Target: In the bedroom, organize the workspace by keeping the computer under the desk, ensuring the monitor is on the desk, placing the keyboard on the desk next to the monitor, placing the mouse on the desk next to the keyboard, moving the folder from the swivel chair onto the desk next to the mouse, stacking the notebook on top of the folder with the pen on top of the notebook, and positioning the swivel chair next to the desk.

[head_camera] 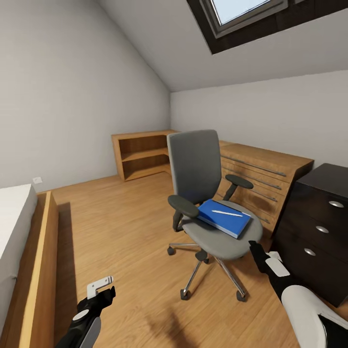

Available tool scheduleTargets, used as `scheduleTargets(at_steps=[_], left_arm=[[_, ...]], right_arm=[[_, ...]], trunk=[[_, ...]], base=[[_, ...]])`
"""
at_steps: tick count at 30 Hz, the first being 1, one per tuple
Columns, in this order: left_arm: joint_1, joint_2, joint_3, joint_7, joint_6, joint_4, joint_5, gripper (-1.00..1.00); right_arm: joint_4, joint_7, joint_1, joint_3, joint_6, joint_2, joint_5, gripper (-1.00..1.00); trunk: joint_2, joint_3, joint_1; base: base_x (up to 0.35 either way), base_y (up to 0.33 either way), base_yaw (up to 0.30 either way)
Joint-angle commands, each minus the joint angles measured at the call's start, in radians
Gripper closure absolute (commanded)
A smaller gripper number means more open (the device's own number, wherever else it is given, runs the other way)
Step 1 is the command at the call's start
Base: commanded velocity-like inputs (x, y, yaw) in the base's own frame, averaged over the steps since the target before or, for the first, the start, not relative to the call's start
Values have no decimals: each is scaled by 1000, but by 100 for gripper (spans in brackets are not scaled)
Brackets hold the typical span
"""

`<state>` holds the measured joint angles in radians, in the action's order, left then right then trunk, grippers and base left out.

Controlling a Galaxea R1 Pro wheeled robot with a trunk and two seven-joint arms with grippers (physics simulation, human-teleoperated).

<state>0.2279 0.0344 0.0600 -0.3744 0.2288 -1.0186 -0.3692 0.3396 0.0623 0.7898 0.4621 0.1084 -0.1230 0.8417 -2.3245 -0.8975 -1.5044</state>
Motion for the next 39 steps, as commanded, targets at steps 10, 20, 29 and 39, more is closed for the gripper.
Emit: scheduleTargets(at_steps=[10,20,29,39], left_arm=[[0,1,4,-9,3,-2,-8,-100],[0,1,4,-9,3,-2,-8,-100],[0,1,9,-10,3,-2,-7,-100],[1,1,12,-9,3,-2,-8,-100]], right_arm=[[4,6,0,2,5,0,7,-100],[3,6,0,1,8,2,8,-100],[1,6,0,1,10,23,7,-100],[-18,5,0,1,10,27,6,-100]], trunk=[[0,-1,0],[0,-1,0],[0,-1,0],[0,-1,0]], base=[[0,0,0],[0,0,0],[0,0,24],[0,0,179]])
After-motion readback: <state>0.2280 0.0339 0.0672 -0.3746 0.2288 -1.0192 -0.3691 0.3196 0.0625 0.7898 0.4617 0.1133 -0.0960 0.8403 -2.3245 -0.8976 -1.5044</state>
